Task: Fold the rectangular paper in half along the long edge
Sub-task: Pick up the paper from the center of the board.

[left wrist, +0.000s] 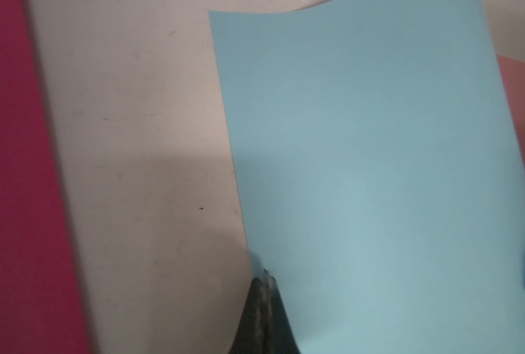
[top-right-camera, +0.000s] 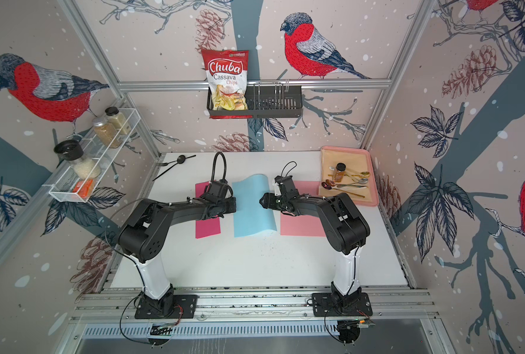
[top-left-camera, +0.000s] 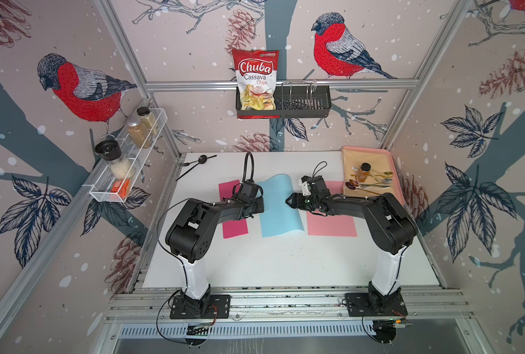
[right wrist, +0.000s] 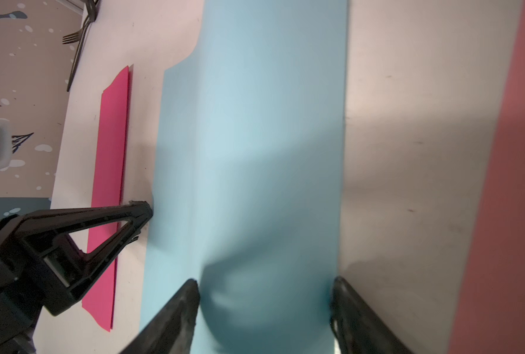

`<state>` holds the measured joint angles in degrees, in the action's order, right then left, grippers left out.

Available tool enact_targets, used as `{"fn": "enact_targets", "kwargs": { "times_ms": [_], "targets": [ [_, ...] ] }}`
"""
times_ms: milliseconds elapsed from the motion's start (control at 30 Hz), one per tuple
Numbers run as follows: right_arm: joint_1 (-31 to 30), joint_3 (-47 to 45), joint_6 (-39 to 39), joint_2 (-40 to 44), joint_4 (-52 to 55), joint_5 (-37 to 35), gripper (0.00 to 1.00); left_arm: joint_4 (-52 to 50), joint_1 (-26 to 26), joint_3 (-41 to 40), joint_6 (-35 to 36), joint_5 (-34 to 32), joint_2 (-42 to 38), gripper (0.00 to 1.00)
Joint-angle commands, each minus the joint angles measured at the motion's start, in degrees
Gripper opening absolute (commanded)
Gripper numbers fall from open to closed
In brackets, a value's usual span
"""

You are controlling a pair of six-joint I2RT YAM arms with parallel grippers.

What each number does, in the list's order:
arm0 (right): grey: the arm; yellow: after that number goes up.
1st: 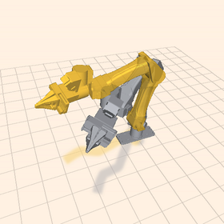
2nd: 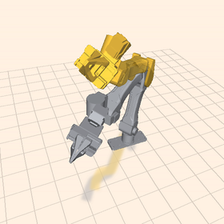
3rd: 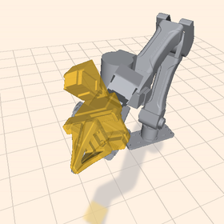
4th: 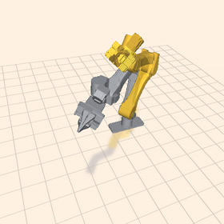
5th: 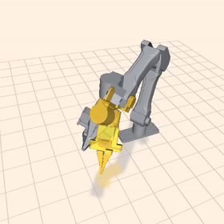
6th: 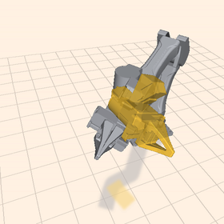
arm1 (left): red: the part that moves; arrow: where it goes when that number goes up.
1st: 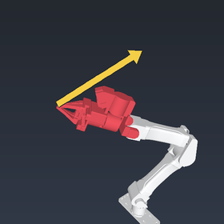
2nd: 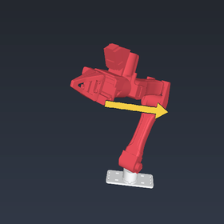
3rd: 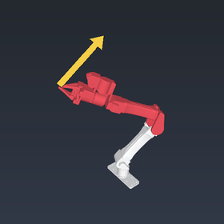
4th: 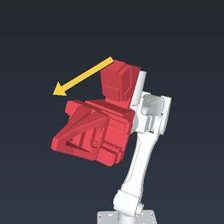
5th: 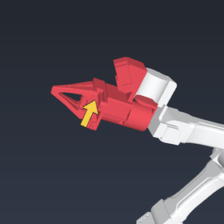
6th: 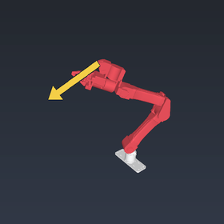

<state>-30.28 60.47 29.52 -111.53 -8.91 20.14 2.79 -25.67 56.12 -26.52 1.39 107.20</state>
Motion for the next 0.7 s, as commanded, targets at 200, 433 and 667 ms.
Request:
{"fn": "enact_targets", "kwargs": {
  "times_ms": [200, 433, 667],
  "targets": [
    [-0.1, 0.5, 1.8, -2.0, 3.9, 3.5, 0.72, -10.1, -0.1, -0.3, -0.1, 1.1, 1.4, 0.00],
    [-0.8, 1.9, 2.0, -3.0, 3.8, 3.8, 0.73, -10.3, -2.1, 0.7, -0.8, 0.8, 2.1, 0.00],
    [-1.4, 3.6, 2.6, -4.8, 3.7, 4.2, 0.73, -9.2, -4.5, 2.8, -2.3, 1.9, 3.5, 0.00]
  ]
}}
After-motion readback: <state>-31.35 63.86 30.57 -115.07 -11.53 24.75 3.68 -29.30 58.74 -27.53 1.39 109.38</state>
